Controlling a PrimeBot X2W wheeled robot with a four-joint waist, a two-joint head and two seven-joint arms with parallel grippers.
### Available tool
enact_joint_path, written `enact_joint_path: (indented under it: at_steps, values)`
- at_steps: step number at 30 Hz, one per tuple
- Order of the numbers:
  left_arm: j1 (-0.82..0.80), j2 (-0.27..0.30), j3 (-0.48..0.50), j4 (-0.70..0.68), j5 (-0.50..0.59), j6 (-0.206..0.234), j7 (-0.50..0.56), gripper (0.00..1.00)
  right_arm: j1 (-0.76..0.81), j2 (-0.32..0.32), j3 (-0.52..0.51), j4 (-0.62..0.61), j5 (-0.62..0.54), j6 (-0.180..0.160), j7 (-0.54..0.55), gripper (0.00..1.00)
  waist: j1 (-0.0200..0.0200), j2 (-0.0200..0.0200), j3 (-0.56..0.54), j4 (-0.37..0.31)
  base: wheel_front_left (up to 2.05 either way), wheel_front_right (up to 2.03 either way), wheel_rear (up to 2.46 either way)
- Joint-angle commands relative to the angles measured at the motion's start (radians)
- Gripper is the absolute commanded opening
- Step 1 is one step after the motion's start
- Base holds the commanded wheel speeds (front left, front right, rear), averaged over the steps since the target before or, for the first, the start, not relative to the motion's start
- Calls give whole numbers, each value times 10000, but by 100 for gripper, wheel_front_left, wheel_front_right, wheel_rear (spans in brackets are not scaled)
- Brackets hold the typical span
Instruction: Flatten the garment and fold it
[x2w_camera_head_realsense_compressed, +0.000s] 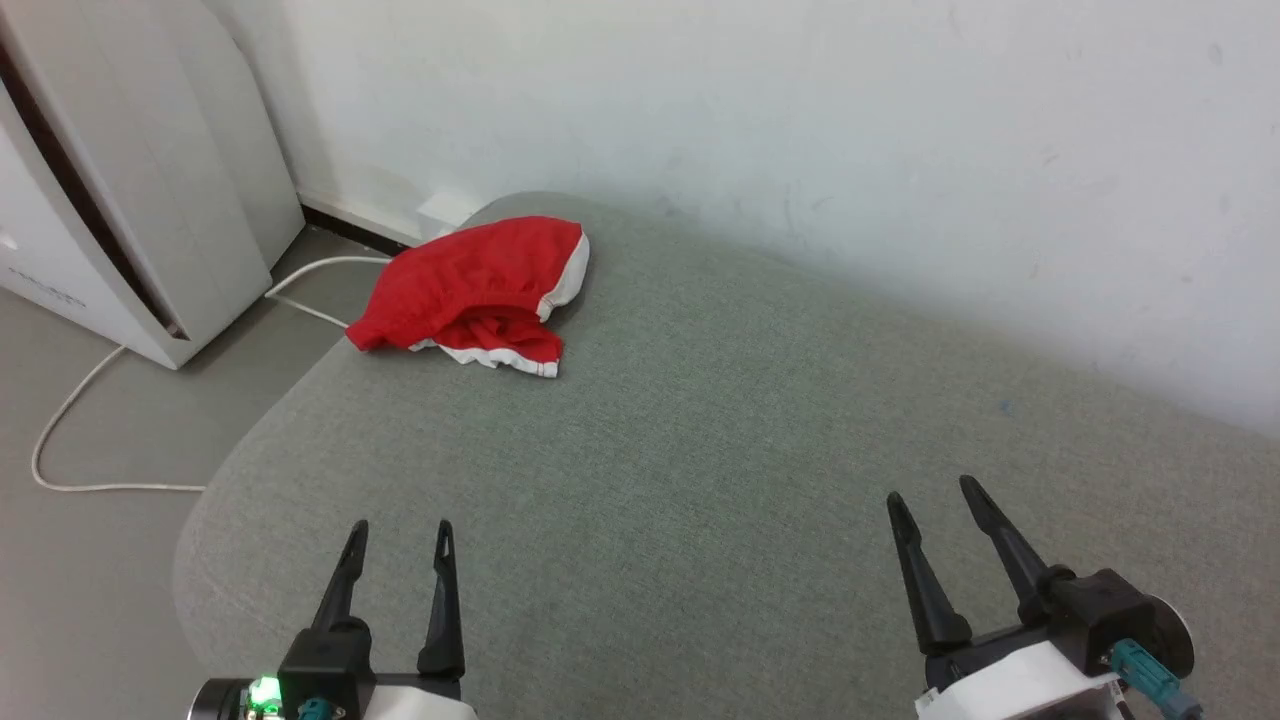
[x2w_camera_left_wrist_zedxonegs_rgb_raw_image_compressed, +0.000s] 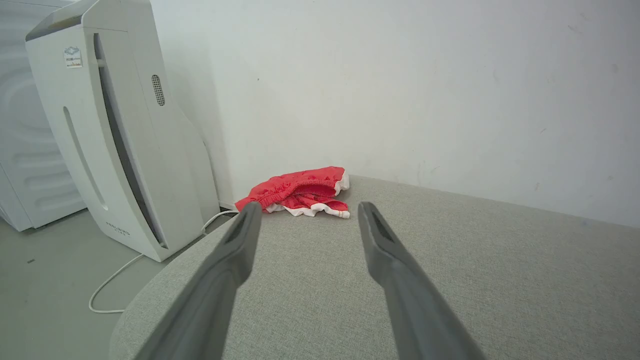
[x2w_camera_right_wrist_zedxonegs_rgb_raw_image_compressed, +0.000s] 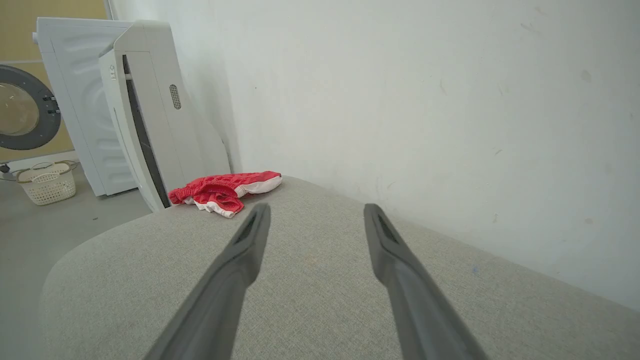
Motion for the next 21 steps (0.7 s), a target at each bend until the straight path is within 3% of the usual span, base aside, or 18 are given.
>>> enact_joint_path:
  at_steps: [1,15,21]
  values:
    - [39,21,-44,-50,-24,-48,-57,100,-3,26,-18,-28,31,-21,-53,100,0,0,73,-21,0,0,0]
    - [-659,57,381,404,-545,-215,-57,100,-183,26,-66,-438,-599,-21,-53,100,0,0,1221,-547,0,0,0]
    - [-2046,470,832,1346,-966,-485,39,100,-436,26,69,-827,-1097,-21,-53,100,0,0,2176,-997,0,0,0]
